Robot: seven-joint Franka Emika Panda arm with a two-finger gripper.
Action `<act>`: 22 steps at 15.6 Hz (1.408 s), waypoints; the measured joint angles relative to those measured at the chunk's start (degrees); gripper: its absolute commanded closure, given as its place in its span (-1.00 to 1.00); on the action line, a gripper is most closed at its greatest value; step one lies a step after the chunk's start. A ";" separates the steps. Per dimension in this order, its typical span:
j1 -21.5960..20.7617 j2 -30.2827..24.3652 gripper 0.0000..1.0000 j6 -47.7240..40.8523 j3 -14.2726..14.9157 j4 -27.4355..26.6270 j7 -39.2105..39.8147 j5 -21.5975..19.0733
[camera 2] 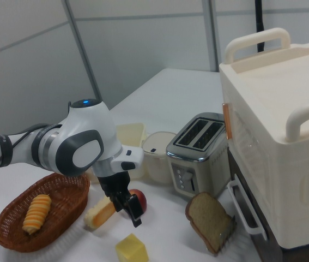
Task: Put the yellow cube on the table
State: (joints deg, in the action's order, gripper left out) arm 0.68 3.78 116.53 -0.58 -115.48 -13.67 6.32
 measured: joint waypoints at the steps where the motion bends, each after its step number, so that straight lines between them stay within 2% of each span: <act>1: 0.00 0.00 -1.00 0.00 0.00 0.00 0.00 0.03; 7: 0.35 -0.04 -1.00 -0.01 0.00 1.55 0.00 0.17; 10: 2.93 -0.24 -1.00 -4.04 0.04 7.42 0.28 0.33; 14: 6.90 -1.23 -1.00 -12.50 1.61 16.45 5.66 0.31; 16: 7.35 -1.95 -1.00 -14.41 3.96 19.21 6.73 -1.66; 18: 7.38 -2.62 -1.00 -15.46 5.84 20.93 7.29 -5.88; 20: 7.32 -3.27 -1.00 -16.75 6.20 21.93 7.52 -8.31; 22: 7.02 -3.53 -1.00 -18.22 5.74 22.23 7.52 -8.82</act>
State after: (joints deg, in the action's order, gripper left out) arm 7.71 0.25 98.32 5.16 -93.25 -6.14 -2.49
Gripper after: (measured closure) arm 0.000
